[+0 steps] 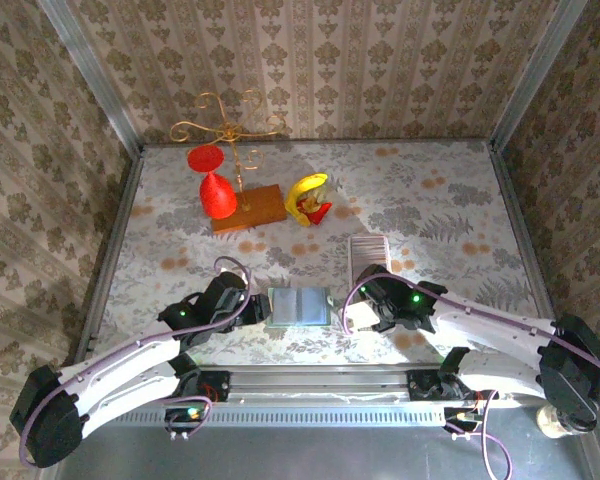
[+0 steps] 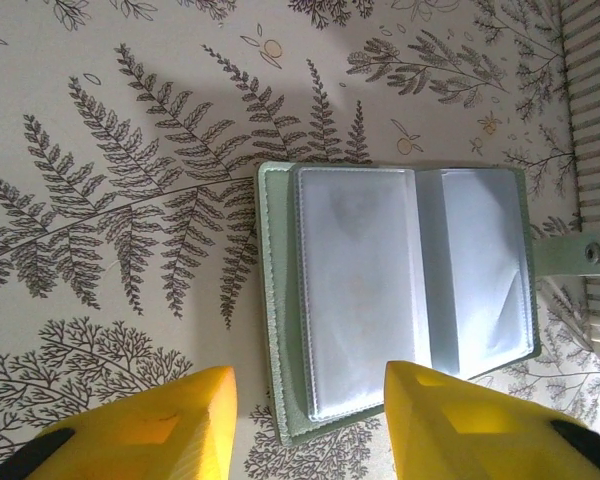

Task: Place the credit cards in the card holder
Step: Pick up the credit card from the storage box.

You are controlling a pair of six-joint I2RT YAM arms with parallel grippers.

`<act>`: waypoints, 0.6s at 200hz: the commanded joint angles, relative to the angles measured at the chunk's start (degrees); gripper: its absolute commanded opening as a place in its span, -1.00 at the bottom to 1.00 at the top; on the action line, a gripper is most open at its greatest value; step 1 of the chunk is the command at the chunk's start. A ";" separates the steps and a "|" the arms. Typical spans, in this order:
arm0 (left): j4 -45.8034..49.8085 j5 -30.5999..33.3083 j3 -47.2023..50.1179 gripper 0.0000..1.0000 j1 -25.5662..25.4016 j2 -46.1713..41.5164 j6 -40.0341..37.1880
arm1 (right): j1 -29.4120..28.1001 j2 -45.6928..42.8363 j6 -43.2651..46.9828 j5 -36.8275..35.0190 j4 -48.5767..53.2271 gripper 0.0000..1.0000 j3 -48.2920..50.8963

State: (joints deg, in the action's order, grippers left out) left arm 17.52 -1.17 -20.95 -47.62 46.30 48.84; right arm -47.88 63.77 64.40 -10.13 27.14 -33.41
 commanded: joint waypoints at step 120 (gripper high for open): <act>-0.80 -1.38 0.12 -0.20 -0.38 -0.35 1.35 | -0.14 -4.53 0.55 -2.35 0.66 -0.33 -1.16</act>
State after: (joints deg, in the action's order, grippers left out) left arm 17.12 -1.78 -20.95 -47.62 46.26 49.71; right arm -48.07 60.40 64.38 -10.04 29.30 -33.41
